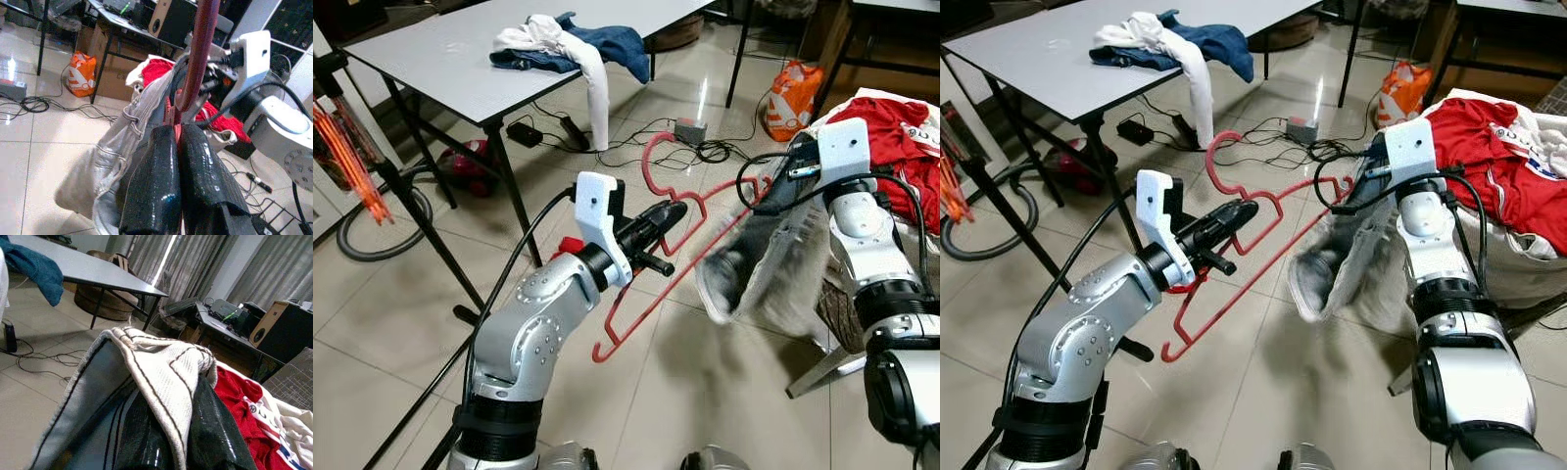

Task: Hang hanger

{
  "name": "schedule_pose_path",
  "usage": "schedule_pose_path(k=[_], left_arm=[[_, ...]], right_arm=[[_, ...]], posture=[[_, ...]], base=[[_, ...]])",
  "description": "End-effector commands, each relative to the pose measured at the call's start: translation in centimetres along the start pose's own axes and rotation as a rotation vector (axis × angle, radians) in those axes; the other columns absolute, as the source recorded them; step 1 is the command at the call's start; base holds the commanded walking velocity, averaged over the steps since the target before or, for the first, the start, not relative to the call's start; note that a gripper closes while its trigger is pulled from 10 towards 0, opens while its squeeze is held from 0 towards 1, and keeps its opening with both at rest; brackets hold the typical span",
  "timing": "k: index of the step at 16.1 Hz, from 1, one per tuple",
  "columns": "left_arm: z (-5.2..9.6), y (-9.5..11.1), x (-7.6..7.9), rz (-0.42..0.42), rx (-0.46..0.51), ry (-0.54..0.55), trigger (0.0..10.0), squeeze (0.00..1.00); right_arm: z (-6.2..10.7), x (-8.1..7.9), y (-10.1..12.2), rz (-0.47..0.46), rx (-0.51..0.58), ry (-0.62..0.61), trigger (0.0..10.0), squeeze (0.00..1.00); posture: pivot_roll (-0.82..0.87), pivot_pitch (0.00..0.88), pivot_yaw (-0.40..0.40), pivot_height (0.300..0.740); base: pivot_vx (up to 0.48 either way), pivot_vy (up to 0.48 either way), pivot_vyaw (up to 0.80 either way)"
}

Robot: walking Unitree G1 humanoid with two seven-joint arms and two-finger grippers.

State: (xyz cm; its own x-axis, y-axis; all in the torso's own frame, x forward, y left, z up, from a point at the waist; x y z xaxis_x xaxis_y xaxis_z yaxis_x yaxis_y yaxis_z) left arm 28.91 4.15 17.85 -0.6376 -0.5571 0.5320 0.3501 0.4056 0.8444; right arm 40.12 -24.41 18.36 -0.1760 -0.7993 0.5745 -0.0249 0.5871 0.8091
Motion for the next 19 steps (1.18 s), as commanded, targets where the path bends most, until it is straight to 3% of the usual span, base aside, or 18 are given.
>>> schedule_pose_path(k=[1,3,8,15,19], left_arm=[[0.0,-0.2,0.3,-0.010,-0.011,-0.015,10.0,0.00],[-0.1,-0.6,0.4,0.003,-0.020,-0.022,10.0,0.00],[-0.5,-0.3,0.8,0.023,-0.004,-0.045,10.0,0.00],[-1.8,1.9,2.2,0.155,0.123,-0.071,10.0,0.00],[-2.4,2.4,0.8,0.157,0.177,0.055,10.0,0.00]], right_arm=[[-0.9,1.6,2.5,-0.056,0.074,-0.059,0.0,0.00],[-1.5,1.7,4.1,-0.148,0.094,-0.064,0.0,0.00],[-2.2,2.3,7.0,-0.251,0.154,-0.072,0.0,0.00],[-1.7,-1.1,8.6,-0.331,0.165,0.021,0.0,0.00],[-1.2,-2.2,8.6,-0.337,0.161,0.048,0.0,0.00]], posture=[[-0.08,0.001,0.044,0.740],[-0.09,0.000,0.043,0.740],[-0.09,0.000,0.041,0.740],[-0.10,0.000,0.035,0.740],[-0.10,0.000,0.031,0.740]], base=[[0.000,0.000,0.00],[0.000,0.000,0.00],[0.000,0.000,0.00],[0.000,0.000,0.00],[0.000,0.000,0.00]])
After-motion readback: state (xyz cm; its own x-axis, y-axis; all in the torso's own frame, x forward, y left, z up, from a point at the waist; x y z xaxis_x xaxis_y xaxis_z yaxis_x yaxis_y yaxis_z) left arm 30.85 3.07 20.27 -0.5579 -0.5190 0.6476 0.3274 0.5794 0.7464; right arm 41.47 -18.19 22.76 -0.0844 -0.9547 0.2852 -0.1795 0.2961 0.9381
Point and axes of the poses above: a point about 5 cm out from each wrist's last joint towards the gripper, its own z axis pointing back from the gripper into the wrist, its own y axis along the axis of the wrist's last joint, x = y × z, the point moved 2 cm from there along -z, pointing out of the wrist towards the gripper, and after that the axes turned 10 degrees about z, right-handed, at the moved point
